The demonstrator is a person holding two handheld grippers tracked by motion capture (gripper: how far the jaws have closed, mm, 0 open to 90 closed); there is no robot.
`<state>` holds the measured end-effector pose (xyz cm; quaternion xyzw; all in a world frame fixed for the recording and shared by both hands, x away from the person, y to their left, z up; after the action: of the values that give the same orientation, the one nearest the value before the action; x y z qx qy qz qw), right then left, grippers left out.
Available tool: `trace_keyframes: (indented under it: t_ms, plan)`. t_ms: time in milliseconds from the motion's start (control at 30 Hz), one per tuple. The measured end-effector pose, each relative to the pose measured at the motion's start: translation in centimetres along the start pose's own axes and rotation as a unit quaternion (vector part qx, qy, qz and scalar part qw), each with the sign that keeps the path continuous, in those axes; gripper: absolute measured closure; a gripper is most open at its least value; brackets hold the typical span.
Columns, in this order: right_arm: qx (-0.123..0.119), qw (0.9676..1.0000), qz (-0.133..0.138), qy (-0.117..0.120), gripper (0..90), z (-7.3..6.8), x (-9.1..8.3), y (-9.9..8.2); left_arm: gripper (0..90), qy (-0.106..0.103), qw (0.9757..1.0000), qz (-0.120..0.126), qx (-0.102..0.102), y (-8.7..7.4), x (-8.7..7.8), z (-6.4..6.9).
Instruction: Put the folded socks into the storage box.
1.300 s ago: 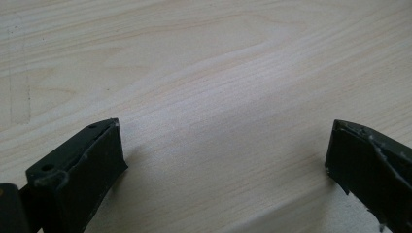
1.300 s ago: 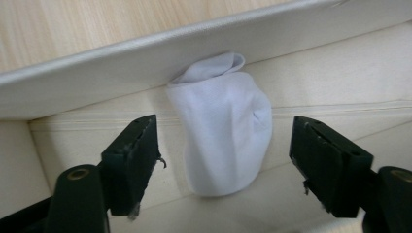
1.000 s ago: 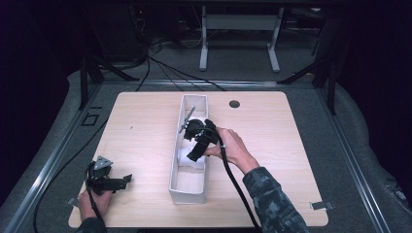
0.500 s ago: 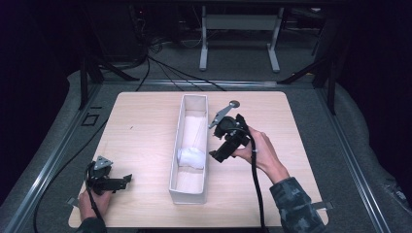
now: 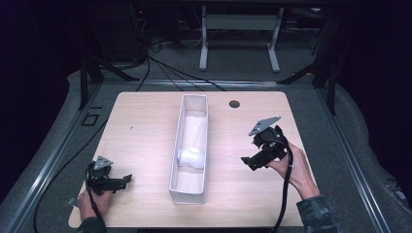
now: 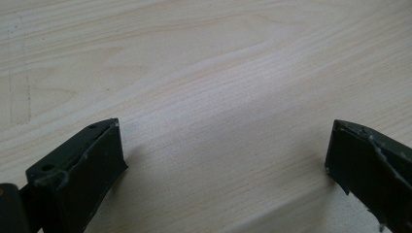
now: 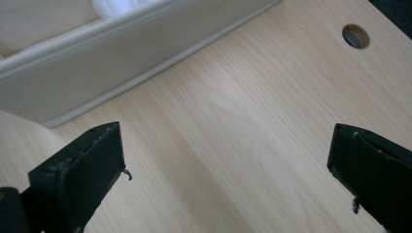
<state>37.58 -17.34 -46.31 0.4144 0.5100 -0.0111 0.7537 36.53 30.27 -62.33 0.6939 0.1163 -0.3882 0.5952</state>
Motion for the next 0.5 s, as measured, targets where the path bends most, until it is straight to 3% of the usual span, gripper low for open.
trace_keyframes:
  t_ms: [233, 300, 333, 500]
  plan:
    - [0.036, 0.9993, -0.003, -0.009, 0.0, 1.1, 0.0, -3.8, 0.2, 0.0, 1.0, 0.0, 0.0, 0.0, 0.0, 0.0]
    - [0.057, 0.9982, -0.004, -0.018, 0.0, 1.6, 0.5, -6.0, 0.2, 0.0, 1.0, 0.0, 0.0, 0.0, 0.0, 0.0]
    - [0.057, 0.9982, -0.004, -0.018, 0.0, 1.6, 0.5, -6.0, 0.2, 0.0, 1.0, 0.0, 0.0, 0.0, 0.0, 0.0]
    - [0.086, 0.996, -0.014, -0.019, 0.0, 1.9, 1.8, -9.2, 0.2, 0.0, 1.0, 0.0, 0.0, 0.0, 0.0, 0.0]
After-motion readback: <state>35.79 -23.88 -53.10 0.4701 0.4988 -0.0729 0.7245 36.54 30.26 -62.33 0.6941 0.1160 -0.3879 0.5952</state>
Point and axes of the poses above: each handheld gripper's, and its own axes: x roughly forward along the jaws, y roughly out of its top, z roughly to its right, the point moved 7 cm from there along x, roughly forward along the jaws, and after that the axes turned 2 degrees about z, right-handed, at the moved point
